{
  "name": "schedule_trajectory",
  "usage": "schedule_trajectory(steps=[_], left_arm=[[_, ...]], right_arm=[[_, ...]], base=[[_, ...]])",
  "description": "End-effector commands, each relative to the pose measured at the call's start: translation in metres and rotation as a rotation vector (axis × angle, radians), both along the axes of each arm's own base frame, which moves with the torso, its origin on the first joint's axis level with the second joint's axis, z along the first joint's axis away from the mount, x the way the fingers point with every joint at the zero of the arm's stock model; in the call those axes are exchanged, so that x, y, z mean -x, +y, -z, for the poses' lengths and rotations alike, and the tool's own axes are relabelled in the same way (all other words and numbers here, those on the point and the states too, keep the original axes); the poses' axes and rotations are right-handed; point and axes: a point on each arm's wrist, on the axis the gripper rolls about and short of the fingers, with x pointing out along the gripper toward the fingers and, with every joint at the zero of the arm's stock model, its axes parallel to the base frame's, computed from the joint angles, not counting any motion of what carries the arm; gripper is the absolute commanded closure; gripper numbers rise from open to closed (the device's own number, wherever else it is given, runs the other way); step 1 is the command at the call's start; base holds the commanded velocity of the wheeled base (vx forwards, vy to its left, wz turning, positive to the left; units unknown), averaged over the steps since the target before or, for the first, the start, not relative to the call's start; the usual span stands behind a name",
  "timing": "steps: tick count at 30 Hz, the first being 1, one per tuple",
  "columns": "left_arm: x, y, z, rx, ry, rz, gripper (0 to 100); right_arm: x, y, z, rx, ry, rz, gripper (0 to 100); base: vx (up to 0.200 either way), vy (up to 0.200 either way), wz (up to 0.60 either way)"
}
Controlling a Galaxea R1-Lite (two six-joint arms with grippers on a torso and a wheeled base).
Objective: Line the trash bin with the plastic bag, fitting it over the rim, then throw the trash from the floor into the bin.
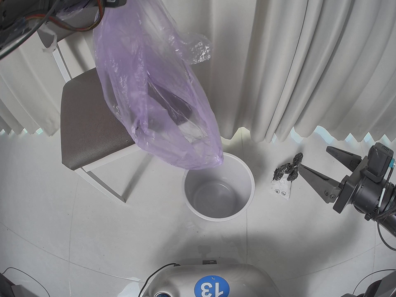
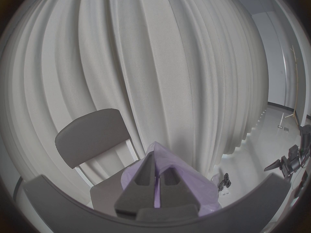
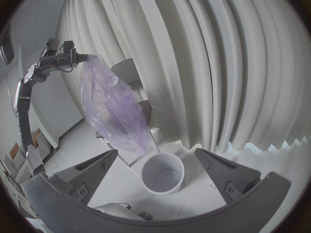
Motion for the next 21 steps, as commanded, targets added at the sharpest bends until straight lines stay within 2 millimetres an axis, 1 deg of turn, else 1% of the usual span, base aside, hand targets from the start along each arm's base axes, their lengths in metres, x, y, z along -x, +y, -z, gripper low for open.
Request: schedule_trajectory(steps=[1,7,8,10,11,12,13,18,21], left_arm=[[0.002,0.000,0.002,0.007,-0.010,0.005,100],[0.004,0.002,0.002,0.013,-0.014,0.002,100],[0.004,0.002,0.002,0.013,-0.014,0.002,100],[0.005,0.003,0.002,0.016,-0.014,-0.007,100],[0.005,0.003,0.002,0.015,-0.012,-0.009,100],[0.007,0.003,0.002,0.017,-0.012,-0.007,100],[0.007,0.002,0.002,0.017,-0.012,-0.003,100],[0.008,0.002,0.002,0.017,-0.012,0.001,100],[0.011,0.005,0.001,0.019,-0.016,0.000,100]], right_arm=[[-0.004,0.011,0.010,0.017,0.040,-0.028,0],[-0.007,0.043,0.033,0.053,0.139,-0.032,0],[-0.007,0.043,0.033,0.053,0.139,-0.032,0],[-0.006,0.059,0.047,0.081,0.166,-0.042,0],[-0.006,0.059,0.047,0.081,0.166,-0.042,0],[-0.006,0.072,0.055,0.082,0.168,-0.042,0],[-0.006,0.079,0.058,0.075,0.165,-0.037,0],[-0.015,0.113,0.077,-0.005,0.147,0.049,0],[-0.022,0.122,0.091,-0.003,0.140,0.104,0]], base=[[0.000,0.000,0.00],[0.000,0.000,0.00],[0.000,0.000,0.00],[0.000,0.000,0.00],[0.000,0.000,0.00],[0.000,0.000,0.00],[0.000,0.000,0.00],[0.000,0.000,0.00],[0.000,0.000,0.00]])
